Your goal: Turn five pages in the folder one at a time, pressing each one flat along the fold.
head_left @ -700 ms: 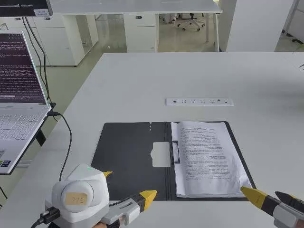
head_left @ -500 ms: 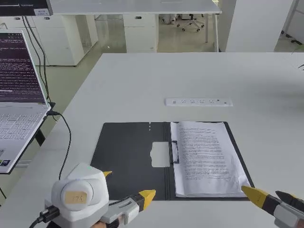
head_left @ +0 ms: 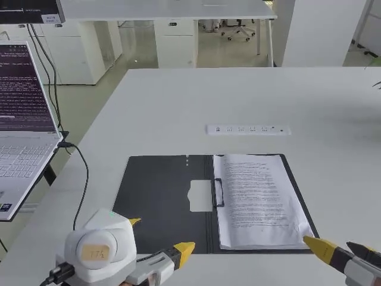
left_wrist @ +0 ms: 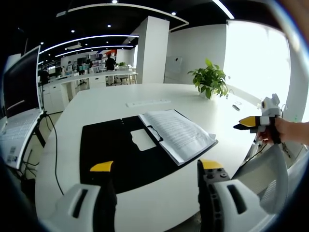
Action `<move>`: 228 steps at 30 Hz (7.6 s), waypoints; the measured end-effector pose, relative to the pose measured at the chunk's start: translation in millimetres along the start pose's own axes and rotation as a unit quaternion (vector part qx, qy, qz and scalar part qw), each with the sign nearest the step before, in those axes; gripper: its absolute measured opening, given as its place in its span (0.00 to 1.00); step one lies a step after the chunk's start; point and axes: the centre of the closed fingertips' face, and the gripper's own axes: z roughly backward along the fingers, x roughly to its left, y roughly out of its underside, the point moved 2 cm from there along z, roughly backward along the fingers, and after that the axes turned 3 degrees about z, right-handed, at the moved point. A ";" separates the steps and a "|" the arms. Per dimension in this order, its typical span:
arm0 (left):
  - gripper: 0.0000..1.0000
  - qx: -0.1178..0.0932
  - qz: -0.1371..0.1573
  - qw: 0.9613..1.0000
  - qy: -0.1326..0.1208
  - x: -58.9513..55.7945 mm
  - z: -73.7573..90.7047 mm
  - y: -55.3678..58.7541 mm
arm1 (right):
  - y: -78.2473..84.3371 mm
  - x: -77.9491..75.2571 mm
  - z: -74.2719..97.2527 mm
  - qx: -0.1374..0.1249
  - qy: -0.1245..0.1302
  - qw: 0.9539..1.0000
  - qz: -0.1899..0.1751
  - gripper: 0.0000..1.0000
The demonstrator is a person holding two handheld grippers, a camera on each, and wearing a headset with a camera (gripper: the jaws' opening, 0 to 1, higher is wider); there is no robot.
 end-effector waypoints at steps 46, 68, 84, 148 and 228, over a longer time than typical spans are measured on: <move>0.68 0.005 -0.001 1.000 -0.003 4.0 1.0 4.8 | 0.9 0.8 4.6 -0.001 0.002 1.000 0.009 0.76; 0.67 0.014 -0.021 0.999 0.020 -8.6 -18.4 -1.6 | 4.1 -1.0 5.5 0.011 0.009 0.999 0.036 0.76; 0.67 0.025 -0.036 0.998 0.046 -26.7 -41.9 -2.8 | 7.1 -0.7 5.7 0.021 0.014 0.998 0.051 0.75; 0.58 0.062 -0.117 0.983 0.123 -136.5 -200.6 23.2 | 17.8 -10.6 -2.9 0.038 0.038 0.997 0.056 0.72; 0.03 0.049 -0.195 0.974 0.107 -147.1 -234.8 42.3 | 35.0 -74.0 -83.3 0.118 0.090 0.989 0.015 0.18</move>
